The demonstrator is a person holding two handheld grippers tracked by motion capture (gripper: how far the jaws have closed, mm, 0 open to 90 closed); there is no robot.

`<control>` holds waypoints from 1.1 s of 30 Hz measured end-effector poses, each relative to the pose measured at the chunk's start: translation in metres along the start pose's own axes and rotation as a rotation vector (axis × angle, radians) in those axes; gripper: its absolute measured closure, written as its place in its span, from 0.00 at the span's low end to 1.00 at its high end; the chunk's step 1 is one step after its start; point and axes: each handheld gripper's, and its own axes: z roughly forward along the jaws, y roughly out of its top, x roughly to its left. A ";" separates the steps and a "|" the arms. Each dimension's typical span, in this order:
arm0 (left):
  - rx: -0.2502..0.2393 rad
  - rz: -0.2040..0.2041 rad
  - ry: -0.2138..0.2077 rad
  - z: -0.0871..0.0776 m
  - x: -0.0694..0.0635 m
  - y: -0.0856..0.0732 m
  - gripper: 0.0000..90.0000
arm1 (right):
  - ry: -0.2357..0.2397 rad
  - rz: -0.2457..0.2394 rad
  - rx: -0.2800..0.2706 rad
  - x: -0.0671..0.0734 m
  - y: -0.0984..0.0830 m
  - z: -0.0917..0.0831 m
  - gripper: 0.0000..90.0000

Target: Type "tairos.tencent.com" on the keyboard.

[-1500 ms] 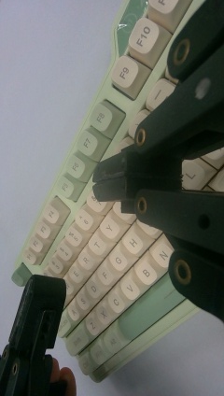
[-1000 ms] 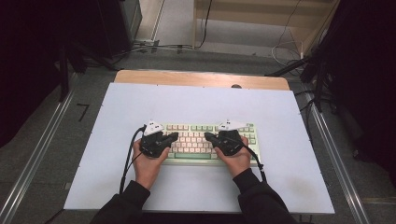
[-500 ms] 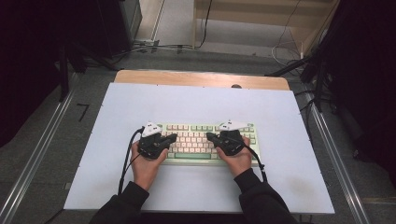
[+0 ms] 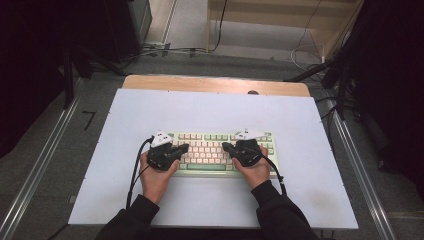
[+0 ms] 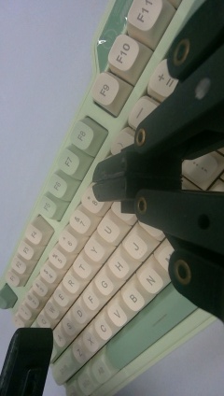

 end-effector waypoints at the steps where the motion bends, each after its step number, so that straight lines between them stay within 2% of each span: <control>1: 0.000 0.000 0.001 0.000 0.000 0.000 1.00 | 0.000 0.002 0.004 0.000 0.000 0.000 0.98; 6: 0.001 -0.001 0.003 0.000 0.001 0.000 1.00 | -0.010 -0.011 0.019 0.000 -0.002 0.003 0.98; 10: 0.003 0.001 0.002 0.000 0.000 0.000 1.00 | -0.016 -0.001 0.035 0.000 -0.002 0.004 0.98; 14: 0.002 -0.001 0.003 0.000 0.001 -0.001 1.00 | -0.007 0.004 0.004 0.000 0.000 -0.001 0.98; 24: 0.001 -0.008 -0.004 -0.003 0.002 -0.001 1.00 | -0.006 0.018 -0.007 -0.003 0.001 -0.007 0.98; 33: 0.000 -0.013 0.006 -0.007 0.006 -0.003 1.00 | -0.007 0.021 -0.018 -0.004 0.000 -0.011 0.98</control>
